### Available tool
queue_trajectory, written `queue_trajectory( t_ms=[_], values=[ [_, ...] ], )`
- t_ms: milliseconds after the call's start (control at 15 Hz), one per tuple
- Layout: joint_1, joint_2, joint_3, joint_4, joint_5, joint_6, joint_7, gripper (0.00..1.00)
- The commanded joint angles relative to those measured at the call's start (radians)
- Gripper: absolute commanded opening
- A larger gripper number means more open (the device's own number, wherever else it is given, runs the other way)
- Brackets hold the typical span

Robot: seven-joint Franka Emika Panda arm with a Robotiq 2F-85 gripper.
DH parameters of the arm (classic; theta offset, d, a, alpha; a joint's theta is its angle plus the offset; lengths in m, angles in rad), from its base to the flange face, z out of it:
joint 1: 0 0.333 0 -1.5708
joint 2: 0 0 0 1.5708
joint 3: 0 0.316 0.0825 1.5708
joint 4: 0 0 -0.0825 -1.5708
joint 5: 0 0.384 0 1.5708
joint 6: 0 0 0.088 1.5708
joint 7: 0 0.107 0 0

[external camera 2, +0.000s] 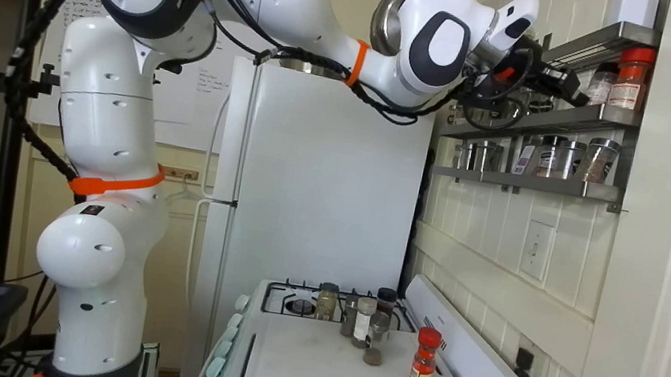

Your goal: Put the jar on the shelf

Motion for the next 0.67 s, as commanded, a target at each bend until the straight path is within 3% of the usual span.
queue_trajectory(
  t_ms=[0,600],
  values=[
    [0.002,0.014,-0.008,-0.045,0.006,0.060,-0.003,0.00],
    [-0.003,0.005,-0.004,-0.078,0.002,0.106,0.003,0.00]
  ],
)
